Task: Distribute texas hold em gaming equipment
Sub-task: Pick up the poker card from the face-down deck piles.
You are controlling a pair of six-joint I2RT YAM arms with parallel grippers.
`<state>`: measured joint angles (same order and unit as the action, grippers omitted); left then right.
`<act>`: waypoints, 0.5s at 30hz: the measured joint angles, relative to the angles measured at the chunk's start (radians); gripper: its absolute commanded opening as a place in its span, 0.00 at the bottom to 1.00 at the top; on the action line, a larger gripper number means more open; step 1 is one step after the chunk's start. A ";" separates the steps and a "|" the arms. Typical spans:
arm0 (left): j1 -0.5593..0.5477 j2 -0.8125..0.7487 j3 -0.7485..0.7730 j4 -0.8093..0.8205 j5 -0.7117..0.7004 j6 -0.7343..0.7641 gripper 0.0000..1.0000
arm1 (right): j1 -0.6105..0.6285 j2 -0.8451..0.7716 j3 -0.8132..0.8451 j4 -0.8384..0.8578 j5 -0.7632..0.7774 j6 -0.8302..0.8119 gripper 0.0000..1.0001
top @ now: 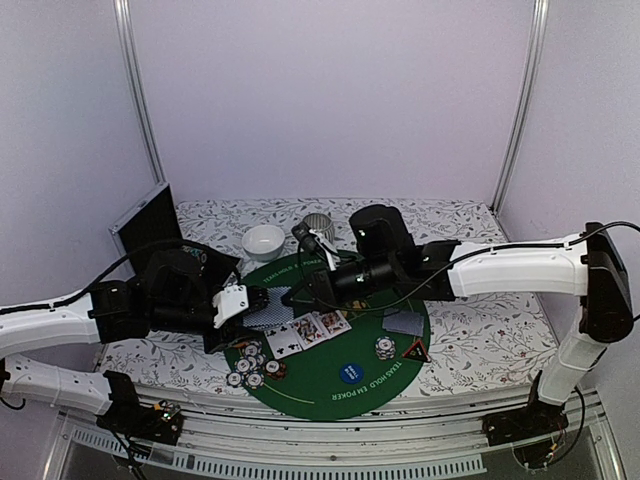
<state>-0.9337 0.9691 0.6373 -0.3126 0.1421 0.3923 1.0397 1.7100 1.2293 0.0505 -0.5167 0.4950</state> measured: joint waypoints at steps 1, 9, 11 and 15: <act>0.000 0.000 0.000 0.000 0.000 0.000 0.28 | -0.001 -0.006 0.000 -0.003 0.004 -0.002 0.03; 0.000 0.000 0.000 0.000 0.002 0.000 0.28 | -0.013 -0.058 0.000 -0.031 0.014 -0.018 0.03; 0.000 0.000 0.000 0.000 0.003 0.000 0.28 | -0.016 -0.073 -0.011 -0.033 0.014 -0.021 0.02; 0.000 0.000 0.000 0.000 0.003 0.000 0.28 | -0.026 -0.111 -0.035 -0.044 0.013 -0.024 0.02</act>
<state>-0.9337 0.9691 0.6373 -0.3126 0.1455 0.3923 1.0134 1.5986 1.1942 0.0067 -0.5034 0.4706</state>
